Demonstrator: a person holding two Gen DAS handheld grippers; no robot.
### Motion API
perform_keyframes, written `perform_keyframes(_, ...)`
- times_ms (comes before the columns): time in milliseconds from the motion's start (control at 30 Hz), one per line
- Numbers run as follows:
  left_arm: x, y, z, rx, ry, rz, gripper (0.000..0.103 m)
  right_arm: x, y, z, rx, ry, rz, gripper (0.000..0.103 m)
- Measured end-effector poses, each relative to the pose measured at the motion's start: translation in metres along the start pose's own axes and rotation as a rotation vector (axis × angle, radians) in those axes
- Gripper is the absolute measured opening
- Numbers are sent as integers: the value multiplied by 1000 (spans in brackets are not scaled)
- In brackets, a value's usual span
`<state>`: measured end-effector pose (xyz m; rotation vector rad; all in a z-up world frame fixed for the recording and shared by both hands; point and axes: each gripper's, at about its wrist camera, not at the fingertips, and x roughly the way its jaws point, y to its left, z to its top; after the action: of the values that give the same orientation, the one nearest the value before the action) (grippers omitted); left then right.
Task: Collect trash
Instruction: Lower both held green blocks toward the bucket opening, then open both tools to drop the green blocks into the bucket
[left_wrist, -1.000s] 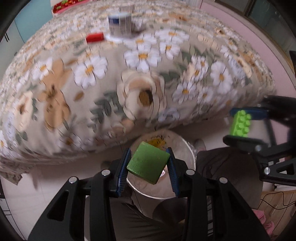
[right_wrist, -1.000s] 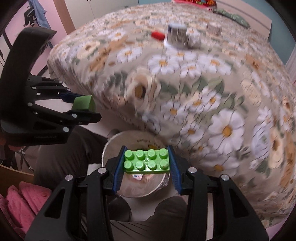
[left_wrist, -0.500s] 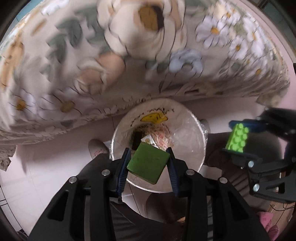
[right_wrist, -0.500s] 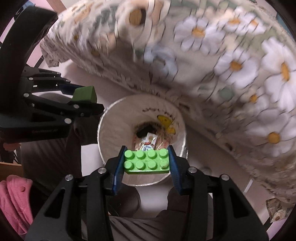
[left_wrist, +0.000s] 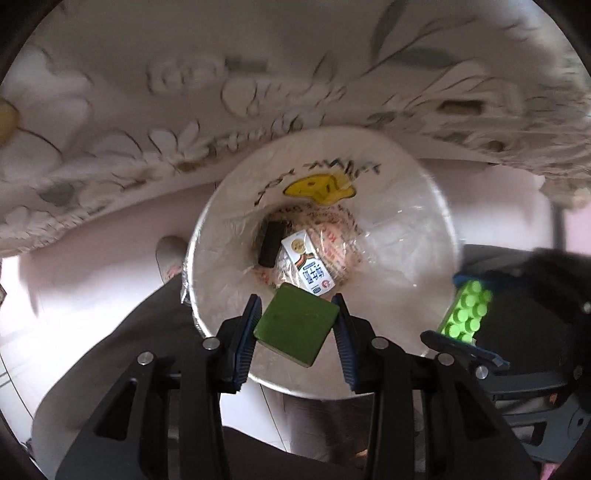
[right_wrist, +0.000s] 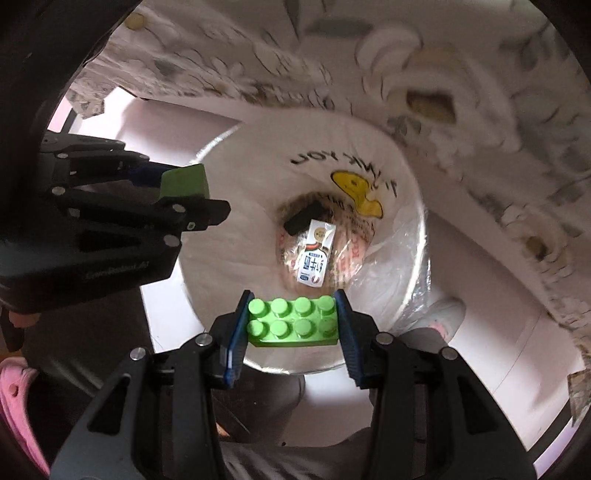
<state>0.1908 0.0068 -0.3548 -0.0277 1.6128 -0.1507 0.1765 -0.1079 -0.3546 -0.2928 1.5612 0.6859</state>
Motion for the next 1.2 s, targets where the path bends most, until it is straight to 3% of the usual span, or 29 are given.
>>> perform_keyframes(533, 77, 9, 14, -73, 141, -19, 41, 79, -20, 12, 96, 138, 41, 45)
perform_keyframes(700, 86, 10, 18, -78, 159, -23, 41, 89, -25, 15, 114, 158, 41, 46)
perform_keyframes(767, 88, 9, 20, -80, 160, -28, 43, 94, -27, 17, 127, 176, 33, 51)
perform_keyframes(833, 89, 8, 21, -84, 167, -27, 55, 95, -28, 18, 130, 181, 17, 55)
perform_keyframes(1200, 91, 5, 23, -76, 171, -32, 56, 88, -26, 19, 124, 159, 25, 55)
